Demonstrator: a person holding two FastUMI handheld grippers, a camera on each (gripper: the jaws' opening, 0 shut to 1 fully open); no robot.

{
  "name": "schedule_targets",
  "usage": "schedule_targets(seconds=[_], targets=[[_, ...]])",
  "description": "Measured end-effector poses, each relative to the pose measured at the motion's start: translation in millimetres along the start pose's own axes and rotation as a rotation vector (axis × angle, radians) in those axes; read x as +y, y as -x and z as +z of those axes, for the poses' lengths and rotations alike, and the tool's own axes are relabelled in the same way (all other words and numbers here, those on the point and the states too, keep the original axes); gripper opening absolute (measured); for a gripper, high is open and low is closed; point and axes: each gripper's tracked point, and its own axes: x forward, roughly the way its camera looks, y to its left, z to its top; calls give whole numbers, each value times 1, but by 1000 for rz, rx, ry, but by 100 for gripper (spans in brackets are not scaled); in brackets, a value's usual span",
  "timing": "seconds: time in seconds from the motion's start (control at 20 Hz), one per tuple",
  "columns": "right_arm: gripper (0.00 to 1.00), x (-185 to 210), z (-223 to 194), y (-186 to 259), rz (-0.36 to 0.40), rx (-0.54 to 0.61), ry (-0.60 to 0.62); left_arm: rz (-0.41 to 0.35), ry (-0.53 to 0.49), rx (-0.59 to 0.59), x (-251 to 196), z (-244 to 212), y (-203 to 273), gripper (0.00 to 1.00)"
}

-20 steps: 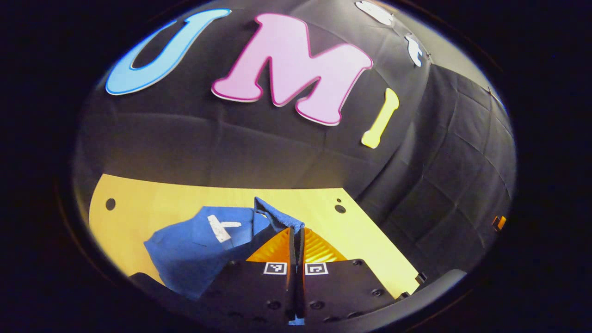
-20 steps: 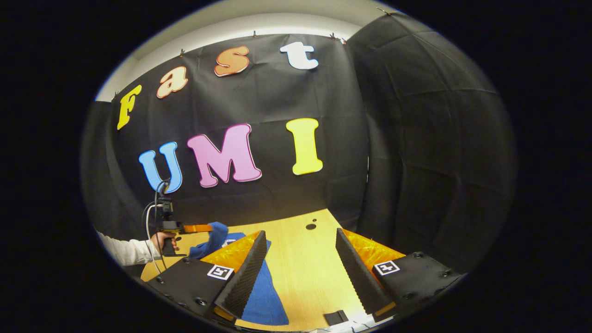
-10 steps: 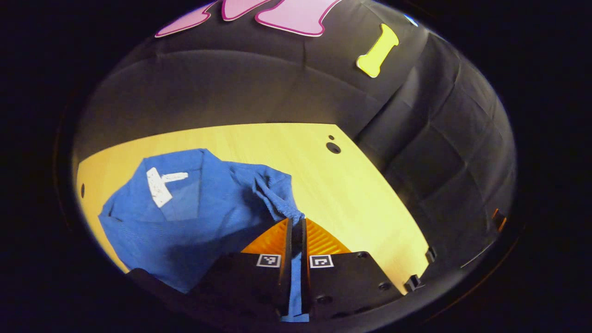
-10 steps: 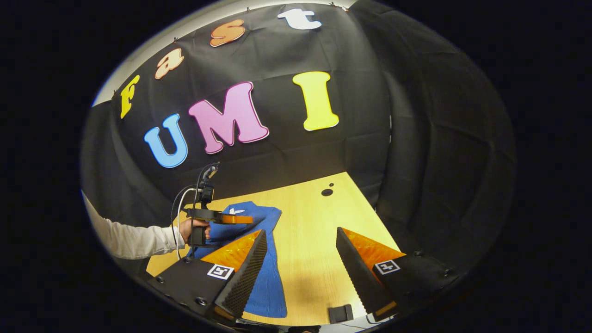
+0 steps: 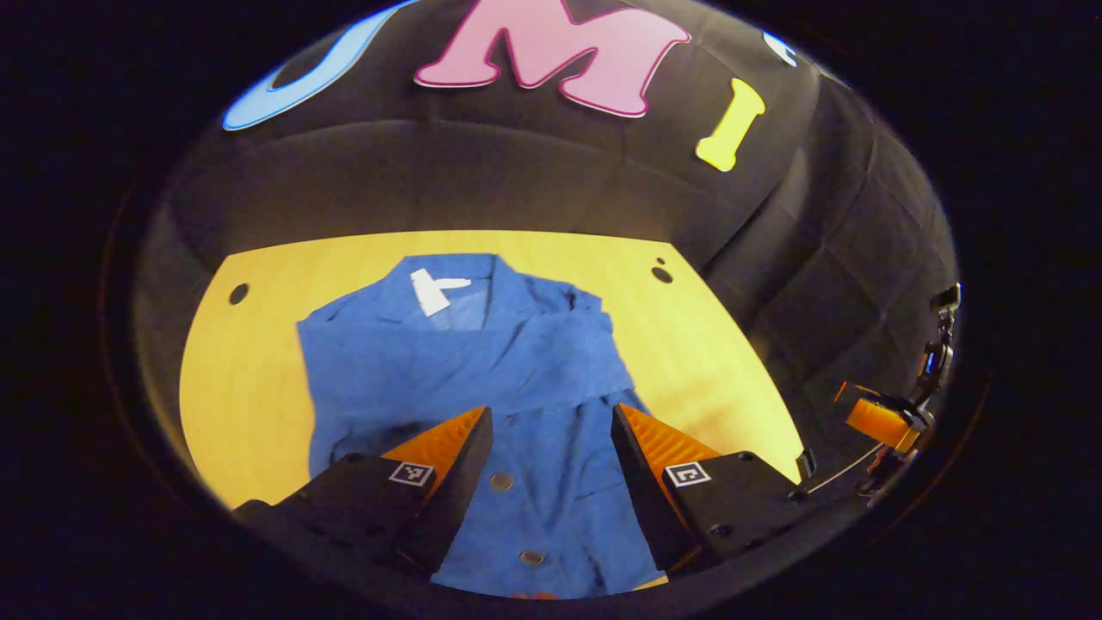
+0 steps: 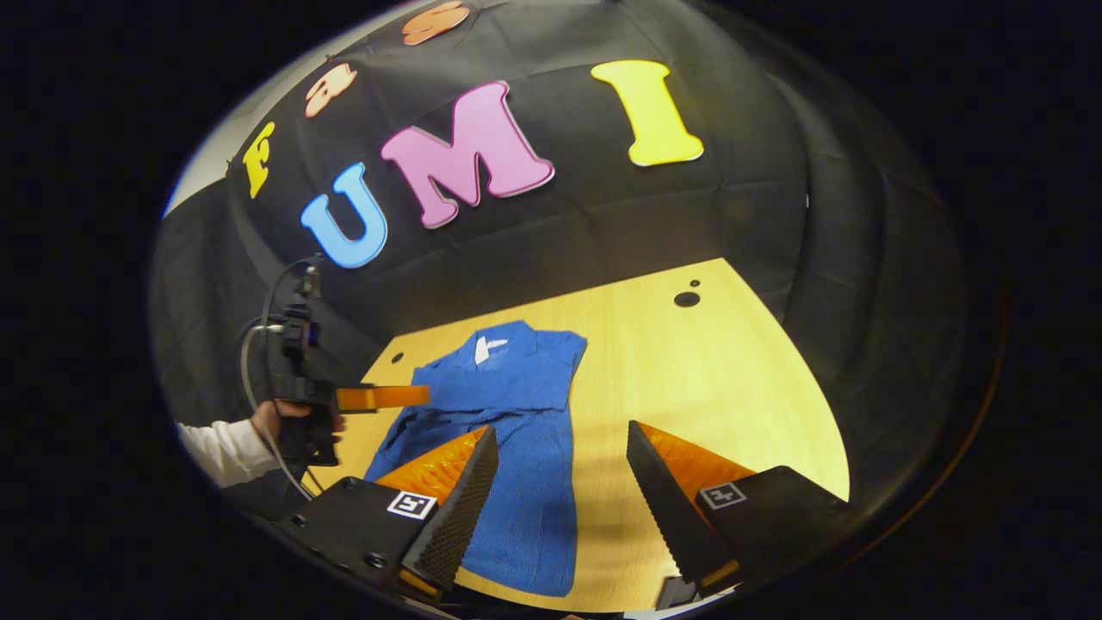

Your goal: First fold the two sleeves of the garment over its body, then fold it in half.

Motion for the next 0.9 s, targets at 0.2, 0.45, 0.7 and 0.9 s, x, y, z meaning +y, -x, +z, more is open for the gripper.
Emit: schedule_targets(seconds=[0.2,0.45,0.7,0.9], targets=[[95,12,-61,-7,-47,146,-3,215,89,182,85,-135,56,80],[95,20,-140,-4,-136,306,15,265,301,291,124,-238,93,81],[96,23,-198,3,-230,483,-65,268,280,362,135,-290,105,80],[97,12,-220,3,-300,527,-40,290,249,386,148,-304,105,80]])
